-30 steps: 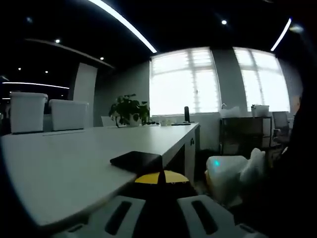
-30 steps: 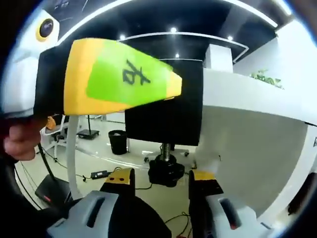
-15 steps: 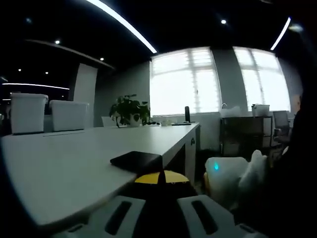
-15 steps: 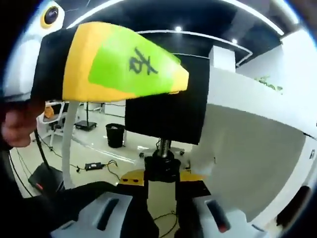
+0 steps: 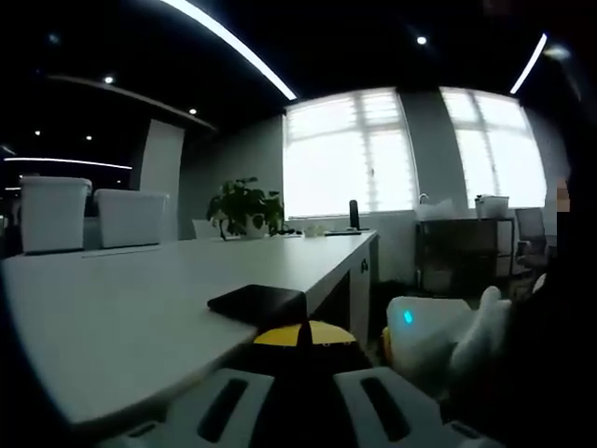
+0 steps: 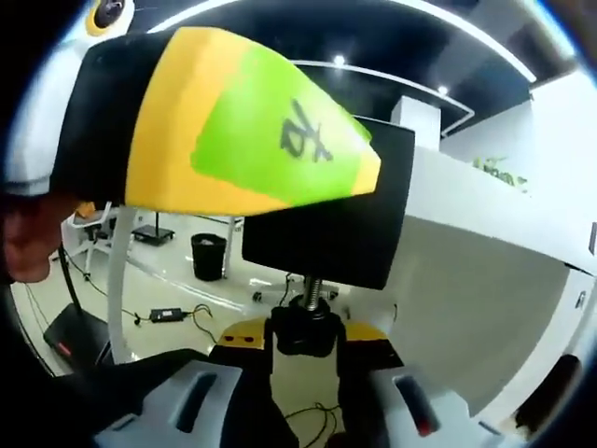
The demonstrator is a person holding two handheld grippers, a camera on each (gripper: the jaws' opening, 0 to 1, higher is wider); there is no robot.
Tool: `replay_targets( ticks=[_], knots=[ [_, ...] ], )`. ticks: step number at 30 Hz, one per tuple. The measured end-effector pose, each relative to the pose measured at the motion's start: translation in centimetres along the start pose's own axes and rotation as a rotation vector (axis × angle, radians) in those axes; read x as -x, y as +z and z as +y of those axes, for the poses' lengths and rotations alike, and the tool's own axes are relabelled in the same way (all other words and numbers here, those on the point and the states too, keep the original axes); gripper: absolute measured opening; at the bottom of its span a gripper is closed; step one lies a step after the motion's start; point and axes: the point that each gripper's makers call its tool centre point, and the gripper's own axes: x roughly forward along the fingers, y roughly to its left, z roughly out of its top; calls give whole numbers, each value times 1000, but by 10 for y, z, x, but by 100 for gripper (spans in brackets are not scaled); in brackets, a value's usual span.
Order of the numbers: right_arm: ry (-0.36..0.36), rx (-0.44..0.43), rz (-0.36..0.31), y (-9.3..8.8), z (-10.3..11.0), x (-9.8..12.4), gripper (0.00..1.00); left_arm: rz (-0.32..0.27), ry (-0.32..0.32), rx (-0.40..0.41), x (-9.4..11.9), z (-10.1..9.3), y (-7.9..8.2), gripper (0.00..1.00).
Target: Clamp the fixed fixture on the desktop, loosen the retaining clip, secure it to the edge of the desk, and tighten the retaining clip.
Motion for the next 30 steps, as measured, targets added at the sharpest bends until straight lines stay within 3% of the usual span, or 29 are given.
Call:
replay_targets(
  ticks=[5, 8, 15, 19, 24, 30],
  knots=[
    [20, -10, -8, 0, 1, 3, 23, -1, -2, -9, 1, -1, 0, 1],
    [82, -1, -19, 0, 4, 3, 22, 0, -4, -5, 1, -1, 0, 1],
    [368, 33, -29, 0, 11, -2, 22, -19, 44, -55, 0, -3, -1, 1],
    [498, 48, -25, -1, 15, -4, 22, 8, 95, -102, -2, -5, 0, 1],
    [656, 82, -53, 0, 22, 0, 22, 16, 132, -75, -5, -4, 2, 1],
    [853, 7, -47, -2, 28, 0, 22, 34, 190, -70, -8, -4, 2, 1]
  ],
)
